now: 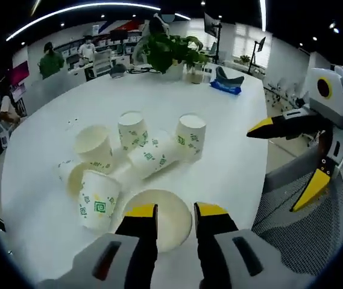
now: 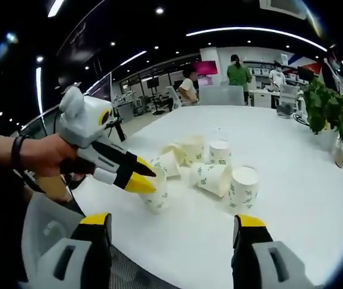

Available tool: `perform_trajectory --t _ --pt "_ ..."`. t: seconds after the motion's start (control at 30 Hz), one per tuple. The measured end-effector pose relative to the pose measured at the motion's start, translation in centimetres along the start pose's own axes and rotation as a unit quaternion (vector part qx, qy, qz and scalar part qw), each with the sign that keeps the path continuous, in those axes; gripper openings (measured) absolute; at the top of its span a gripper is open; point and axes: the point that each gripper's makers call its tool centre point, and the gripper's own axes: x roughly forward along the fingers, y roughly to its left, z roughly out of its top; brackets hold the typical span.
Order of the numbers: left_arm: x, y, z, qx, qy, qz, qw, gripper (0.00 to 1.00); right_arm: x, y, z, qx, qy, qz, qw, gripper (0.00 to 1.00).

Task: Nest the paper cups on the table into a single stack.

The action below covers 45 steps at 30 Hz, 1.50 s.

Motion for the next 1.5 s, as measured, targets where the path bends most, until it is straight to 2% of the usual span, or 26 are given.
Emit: perform_trajectory --t 0.1,0.17,0.3,0.53,0.8,1.07,1.3,1.5 --pt "0.3 -0.4 -0.1 0.008 0.0 -0.005 1.0 0.27 1.0 -0.7 0.6 -0.025 0.003 0.016 0.9996 0.84" --pt "0.2 -1.1 0.0 0.017 0.0 -0.006 0.9998 0.29 1.3 -1.1 0.9 -0.026 0.005 0.017 0.9995 0.84" --pt "0.2 -1.0 -0.2 0.021 0.0 -0.008 0.9998 0.29 1.4 -1.5 2.3 -0.033 -0.006 0.022 0.9992 0.84" --pt "0.0 -1.3 -0.2 0.019 -0.002 -0.011 0.9998 0.32 1.7 -1.7 2.3 -0.044 -0.005 0.03 0.9986 0.83" --pt "-1.1 -2.1 0.5 0.008 -0.04 -0.014 0.9991 0.36 1.8 -1.8 1.7 -0.044 0.001 0.033 0.9985 0.83" --pt "-2.1 -1.0 -0.3 0.003 -0.043 -0.001 0.9991 0.38 2.2 -2.5 1.4 -0.031 0.003 0.023 0.9993 0.82" --pt "-3.5 0.4 -0.9 -0.022 -0.059 0.017 0.9979 0.4 3.0 -4.5 1.6 -0.029 0.013 -0.005 0.9995 0.81" --pt "-4.3 0.6 -1.1 -0.044 -0.074 0.022 0.996 0.43 3.8 -6.3 1.9 -0.038 0.026 -0.021 0.9987 0.78"
